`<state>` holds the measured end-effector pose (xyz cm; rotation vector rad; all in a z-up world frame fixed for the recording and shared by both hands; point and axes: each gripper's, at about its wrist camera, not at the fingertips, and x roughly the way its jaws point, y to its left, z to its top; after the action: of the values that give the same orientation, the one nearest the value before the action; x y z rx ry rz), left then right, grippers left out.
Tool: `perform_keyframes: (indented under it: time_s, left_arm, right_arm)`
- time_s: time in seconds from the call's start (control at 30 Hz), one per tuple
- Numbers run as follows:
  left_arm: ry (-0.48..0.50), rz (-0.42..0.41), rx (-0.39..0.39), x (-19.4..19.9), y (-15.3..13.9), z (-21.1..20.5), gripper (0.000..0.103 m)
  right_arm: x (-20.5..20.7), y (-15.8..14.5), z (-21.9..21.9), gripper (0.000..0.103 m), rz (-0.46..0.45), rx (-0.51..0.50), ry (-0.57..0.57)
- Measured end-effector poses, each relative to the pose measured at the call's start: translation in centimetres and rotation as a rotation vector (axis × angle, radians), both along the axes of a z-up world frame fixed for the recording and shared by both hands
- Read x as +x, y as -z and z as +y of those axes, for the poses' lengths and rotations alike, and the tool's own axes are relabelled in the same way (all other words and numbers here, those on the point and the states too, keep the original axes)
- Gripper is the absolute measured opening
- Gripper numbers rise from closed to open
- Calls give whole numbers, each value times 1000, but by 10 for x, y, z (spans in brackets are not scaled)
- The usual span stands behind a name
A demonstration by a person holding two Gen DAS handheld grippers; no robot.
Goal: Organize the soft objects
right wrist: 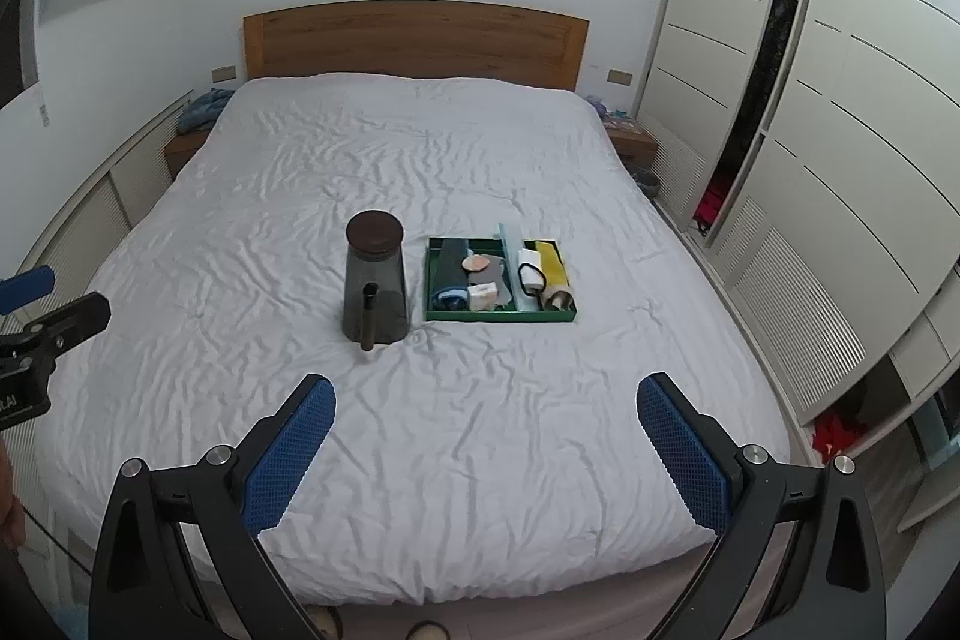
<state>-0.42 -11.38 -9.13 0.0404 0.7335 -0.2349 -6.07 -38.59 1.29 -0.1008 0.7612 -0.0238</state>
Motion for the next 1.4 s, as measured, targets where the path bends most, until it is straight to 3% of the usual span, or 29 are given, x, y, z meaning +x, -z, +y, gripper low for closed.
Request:
perform_keyframes:
  time_s: [0.33, 1.4]
  left_arm:
    - [-22, -41, -6, -8, -12, 0, 92]
    - [-11, -52, 9, -13, -14, -7, 92]
  right_arm:
    - [-5, -2, 7, 103, -17, -12, -17]
    - [-9, 1, 13, 103, -10, -12, -36]
